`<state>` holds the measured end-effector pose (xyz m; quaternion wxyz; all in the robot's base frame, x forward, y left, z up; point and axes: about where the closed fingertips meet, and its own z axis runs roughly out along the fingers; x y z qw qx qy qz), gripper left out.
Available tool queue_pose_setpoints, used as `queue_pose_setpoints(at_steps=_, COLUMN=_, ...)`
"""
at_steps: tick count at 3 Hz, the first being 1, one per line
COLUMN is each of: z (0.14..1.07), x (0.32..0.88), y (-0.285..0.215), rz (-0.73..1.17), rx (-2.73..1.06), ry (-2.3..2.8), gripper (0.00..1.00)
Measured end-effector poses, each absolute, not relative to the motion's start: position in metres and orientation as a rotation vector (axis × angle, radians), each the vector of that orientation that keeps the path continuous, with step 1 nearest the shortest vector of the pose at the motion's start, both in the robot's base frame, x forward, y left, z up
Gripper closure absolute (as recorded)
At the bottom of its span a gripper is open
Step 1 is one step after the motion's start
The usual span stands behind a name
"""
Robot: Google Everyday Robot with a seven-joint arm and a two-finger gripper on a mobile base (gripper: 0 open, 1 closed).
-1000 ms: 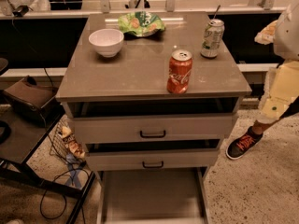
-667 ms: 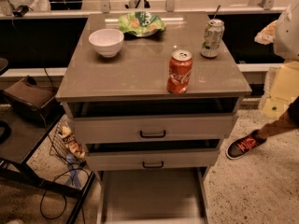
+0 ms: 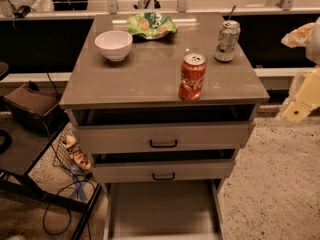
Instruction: Place coke can into bottom drawer
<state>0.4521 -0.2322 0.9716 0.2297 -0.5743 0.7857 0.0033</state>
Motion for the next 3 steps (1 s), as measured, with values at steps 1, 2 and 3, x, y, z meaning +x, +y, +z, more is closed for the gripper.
queue_pose_setpoints(at_steps=1, z=0.961, x=0.47, y=-0.244, rz=0.117, rx=-1.393, ry=2.039, gripper=0.0)
queue_pose_setpoints(at_steps=2, z=0.964, x=0.504, y=-0.249, rz=0.185, rx=-1.223, ry=1.862, gripper=0.0)
queue_pose_setpoints(at_steps=3, z=0.976, x=0.533, y=-0.249, rz=0.248, rx=-1.069, ry=1.694, gripper=0.0)
